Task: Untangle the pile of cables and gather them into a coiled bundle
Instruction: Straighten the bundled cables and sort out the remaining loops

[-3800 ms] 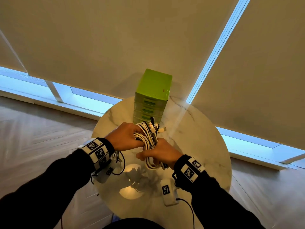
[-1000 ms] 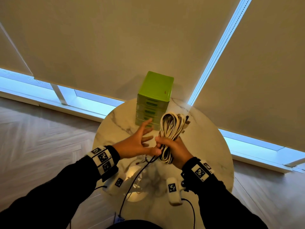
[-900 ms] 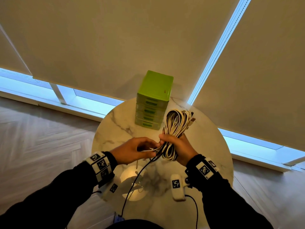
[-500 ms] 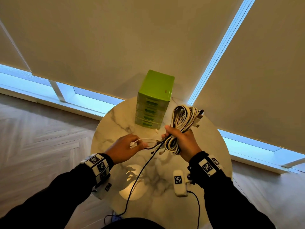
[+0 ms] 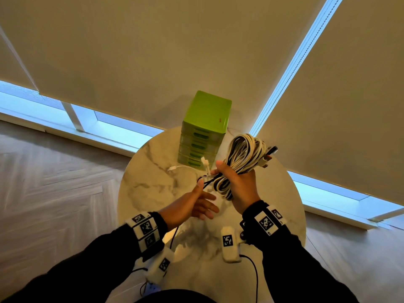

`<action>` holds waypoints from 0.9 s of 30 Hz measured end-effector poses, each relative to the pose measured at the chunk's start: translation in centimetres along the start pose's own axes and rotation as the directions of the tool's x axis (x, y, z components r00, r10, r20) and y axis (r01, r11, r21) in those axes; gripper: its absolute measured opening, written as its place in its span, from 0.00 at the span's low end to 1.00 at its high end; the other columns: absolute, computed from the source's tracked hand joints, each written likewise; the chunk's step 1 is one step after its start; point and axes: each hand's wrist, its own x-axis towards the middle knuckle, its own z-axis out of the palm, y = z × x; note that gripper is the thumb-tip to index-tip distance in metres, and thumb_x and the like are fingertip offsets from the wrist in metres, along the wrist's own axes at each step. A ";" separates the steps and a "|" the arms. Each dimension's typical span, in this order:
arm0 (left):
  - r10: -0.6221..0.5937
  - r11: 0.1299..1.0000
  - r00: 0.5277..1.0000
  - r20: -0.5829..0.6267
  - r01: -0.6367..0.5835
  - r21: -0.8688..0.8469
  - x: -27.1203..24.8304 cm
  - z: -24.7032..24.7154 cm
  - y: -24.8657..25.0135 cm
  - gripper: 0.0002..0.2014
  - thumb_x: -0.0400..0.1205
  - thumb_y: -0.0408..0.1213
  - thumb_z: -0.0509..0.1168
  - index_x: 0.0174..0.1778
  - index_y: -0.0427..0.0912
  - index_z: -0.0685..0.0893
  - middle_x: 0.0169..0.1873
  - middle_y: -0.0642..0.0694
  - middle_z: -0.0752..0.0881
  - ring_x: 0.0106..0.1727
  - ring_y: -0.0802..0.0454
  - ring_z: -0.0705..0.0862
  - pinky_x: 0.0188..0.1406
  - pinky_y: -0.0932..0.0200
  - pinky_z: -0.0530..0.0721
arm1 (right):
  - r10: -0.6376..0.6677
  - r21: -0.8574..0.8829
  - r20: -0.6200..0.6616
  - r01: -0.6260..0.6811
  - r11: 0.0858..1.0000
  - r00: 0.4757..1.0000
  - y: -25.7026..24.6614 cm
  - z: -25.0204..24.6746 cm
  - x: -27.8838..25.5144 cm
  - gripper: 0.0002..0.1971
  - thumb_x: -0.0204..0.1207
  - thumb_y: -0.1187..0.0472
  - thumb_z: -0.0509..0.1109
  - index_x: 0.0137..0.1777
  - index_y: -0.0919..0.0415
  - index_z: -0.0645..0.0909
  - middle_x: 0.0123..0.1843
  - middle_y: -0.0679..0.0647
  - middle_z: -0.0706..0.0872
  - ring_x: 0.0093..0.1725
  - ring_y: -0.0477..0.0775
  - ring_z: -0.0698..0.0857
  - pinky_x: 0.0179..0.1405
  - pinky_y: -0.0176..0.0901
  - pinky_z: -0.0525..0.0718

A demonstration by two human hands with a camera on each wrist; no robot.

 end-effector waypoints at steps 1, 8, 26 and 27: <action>-0.018 0.993 1.000 -0.021 0.015 -0.116 0.6 0.5 0.0 0.36 0.88 0.64 0.41 0.64 0.41 0.85 0.57 0.36 0.91 0.55 0.41 0.88 0.55 0.52 0.84 | 0.008 0.024 0.022 -0.008 1.000 1.000 0.1 0.4 -0.4 0.05 0.76 0.63 0.78 0.39 0.59 0.89 0.41 0.68 0.91 0.43 0.69 0.91 0.53 0.70 0.89; 0.031 0.849 0.986 -0.164 -0.112 -0.517 2.5 0.2 1.2 0.24 0.80 0.36 0.70 0.66 0.20 0.81 0.67 0.18 0.79 0.74 0.25 0.77 0.79 0.31 0.71 | 0.089 0.198 0.174 -0.124 0.972 0.981 0.4 0.4 -2.2 0.04 0.78 0.70 0.73 0.43 0.64 0.85 0.39 0.64 0.87 0.44 0.63 0.87 0.51 0.58 0.87; 0.355 0.931 0.911 -0.211 -0.366 -0.011 2.2 2.4 2.3 0.14 0.91 0.45 0.57 0.45 0.42 0.80 0.30 0.53 0.85 0.31 0.57 0.82 0.34 0.59 0.81 | 0.391 0.012 0.331 -0.418 0.908 0.859 1.1 -2.3 -1.5 0.16 0.74 0.74 0.69 0.63 0.72 0.85 0.56 0.72 0.89 0.51 0.68 0.90 0.48 0.53 0.89; 0.378 0.926 0.903 -0.205 -0.374 0.060 2.1 2.4 2.3 0.15 0.91 0.47 0.56 0.45 0.43 0.81 0.31 0.54 0.86 0.34 0.56 0.84 0.39 0.57 0.84 | 0.409 0.020 0.344 -0.442 0.897 0.846 1.1 -2.3 -1.7 0.16 0.75 0.75 0.68 0.63 0.73 0.84 0.55 0.73 0.88 0.49 0.67 0.90 0.47 0.53 0.90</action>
